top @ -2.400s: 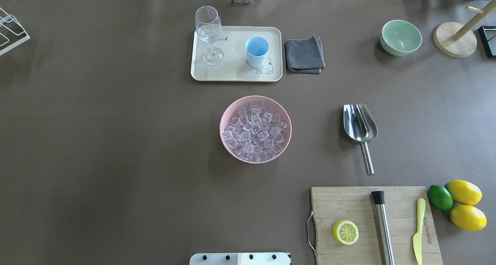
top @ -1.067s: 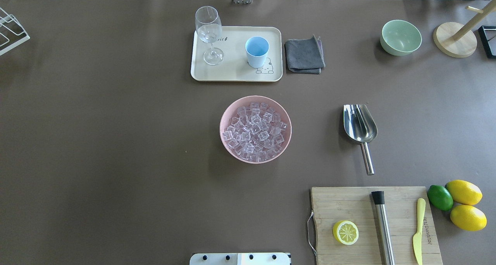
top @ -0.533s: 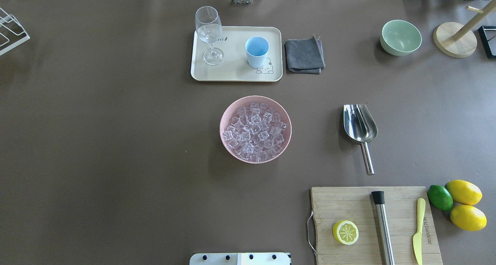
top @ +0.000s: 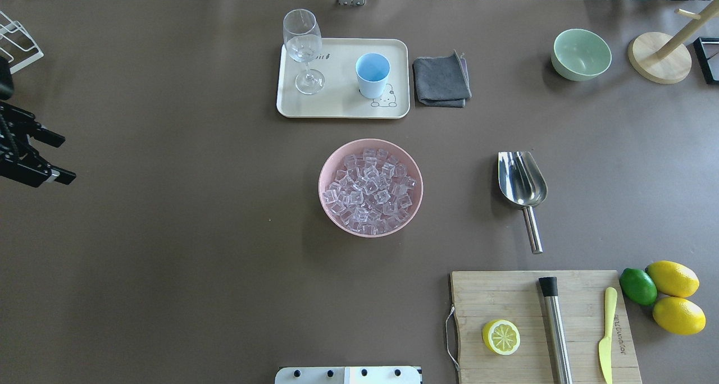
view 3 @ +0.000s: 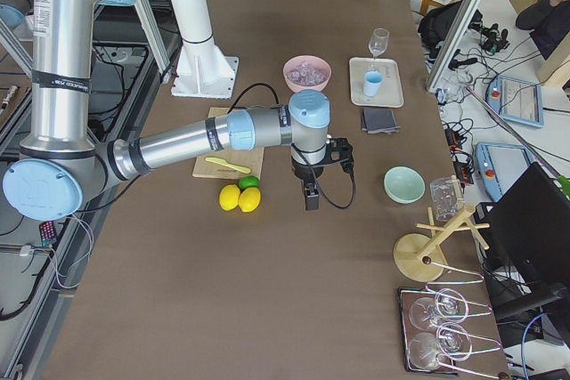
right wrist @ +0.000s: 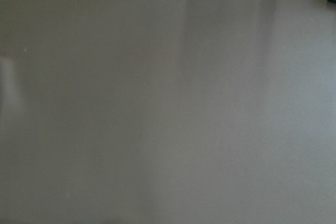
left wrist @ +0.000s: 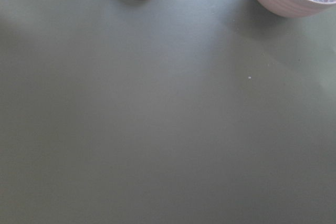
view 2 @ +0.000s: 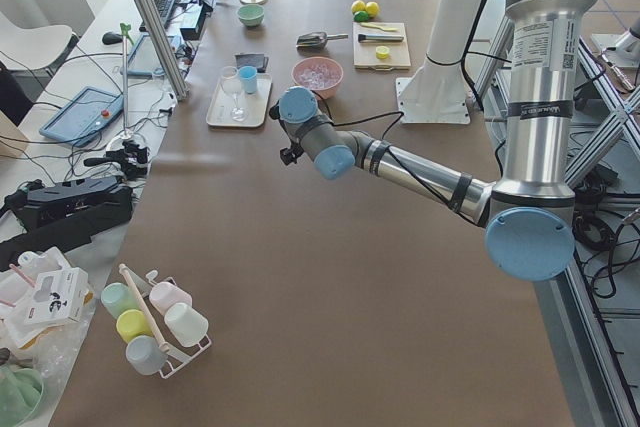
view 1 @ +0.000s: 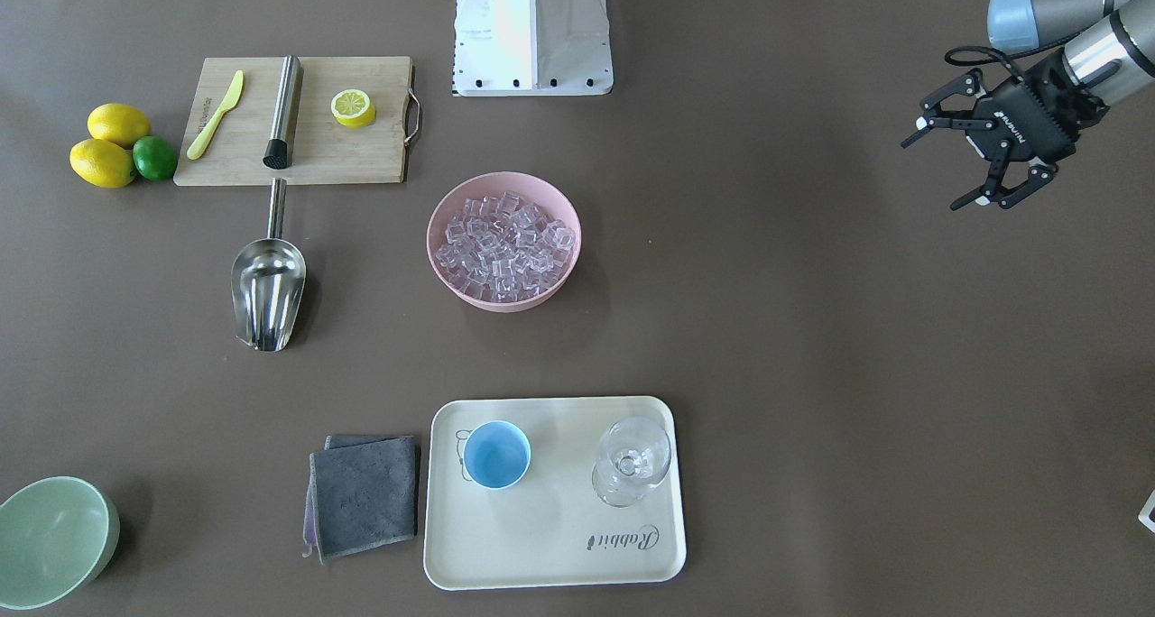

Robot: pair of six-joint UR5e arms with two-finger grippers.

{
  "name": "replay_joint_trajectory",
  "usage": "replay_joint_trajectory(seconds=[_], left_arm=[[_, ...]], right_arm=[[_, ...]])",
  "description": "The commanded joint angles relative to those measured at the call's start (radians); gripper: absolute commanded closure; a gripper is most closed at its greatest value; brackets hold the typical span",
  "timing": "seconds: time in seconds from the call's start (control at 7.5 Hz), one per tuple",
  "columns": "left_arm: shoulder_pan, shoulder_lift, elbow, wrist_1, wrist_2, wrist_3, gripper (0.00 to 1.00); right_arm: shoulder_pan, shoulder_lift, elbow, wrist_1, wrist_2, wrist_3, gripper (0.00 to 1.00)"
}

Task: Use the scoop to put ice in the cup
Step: 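Move the left gripper toward the pink bowl while the right gripper reaches the metal scoop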

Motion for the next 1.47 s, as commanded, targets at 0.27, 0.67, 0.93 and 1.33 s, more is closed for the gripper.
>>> replay_joint_trajectory(seconds=[0.27,0.67,0.93,1.33], left_arm=[[0.35,-0.171,0.029,-0.226,0.342,0.005,0.01],[0.45,-0.235,0.104,-0.226,0.35,0.025,0.01],[0.466,-0.29,0.155,-0.247,0.352,0.026,0.01],[0.46,-0.298,0.204,-0.292,0.35,0.221,0.01]], right_arm=[[-0.38,0.154,0.059,0.001,-0.01,0.525,0.01],[-0.563,0.209,0.025,0.021,-0.103,0.713,0.01],[-0.635,0.209,-0.05,0.136,-0.128,0.794,0.01],[-0.734,0.201,-0.099,0.257,-0.178,0.922,0.0]])
